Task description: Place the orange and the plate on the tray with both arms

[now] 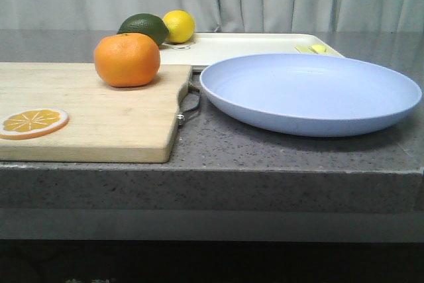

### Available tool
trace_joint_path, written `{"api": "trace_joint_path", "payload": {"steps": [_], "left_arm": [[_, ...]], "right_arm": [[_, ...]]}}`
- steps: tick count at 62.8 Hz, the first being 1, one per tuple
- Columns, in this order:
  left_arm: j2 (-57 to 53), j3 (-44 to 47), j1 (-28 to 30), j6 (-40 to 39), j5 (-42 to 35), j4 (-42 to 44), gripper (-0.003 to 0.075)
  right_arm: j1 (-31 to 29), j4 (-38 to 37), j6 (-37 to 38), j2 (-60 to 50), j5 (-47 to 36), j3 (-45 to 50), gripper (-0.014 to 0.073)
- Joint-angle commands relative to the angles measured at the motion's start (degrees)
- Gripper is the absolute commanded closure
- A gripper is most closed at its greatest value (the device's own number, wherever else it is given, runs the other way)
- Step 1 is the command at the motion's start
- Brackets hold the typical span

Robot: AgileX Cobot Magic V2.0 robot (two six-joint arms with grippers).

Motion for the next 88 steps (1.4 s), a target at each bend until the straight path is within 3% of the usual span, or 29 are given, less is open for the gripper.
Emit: {"api": "trace_joint_path", "payload": {"steps": [1,36,56,71,88], "left_arm": [[-1.20,0.37,0.07,-0.38,-4.48,-0.53,0.0738],[-1.20,0.37,0.07,-0.38,-4.48,-0.53,0.0738],[-1.20,-2.30,0.07,-0.38,-11.70,-0.27,0.0738],[0.64,-15.88,0.07,-0.38,-2.61,-0.27,0.0738],[12.37,-34.51,0.07,0.12,10.84,-0.16,0.0738]], "right_arm": [[-0.29,-0.65,-0.18,-1.34,-4.66,-0.29,0.0662],[-0.29,-0.65,-0.18,-1.34,-4.66,-0.29,0.0662],[-0.29,-0.65,-0.18,-1.34,-3.06,-3.25,0.0662],[-0.29,-0.65,-0.18,-0.15,5.19,-15.15,0.0662],[-0.29,-0.77,-0.56,10.34,13.23,-29.79,0.0662]]}}
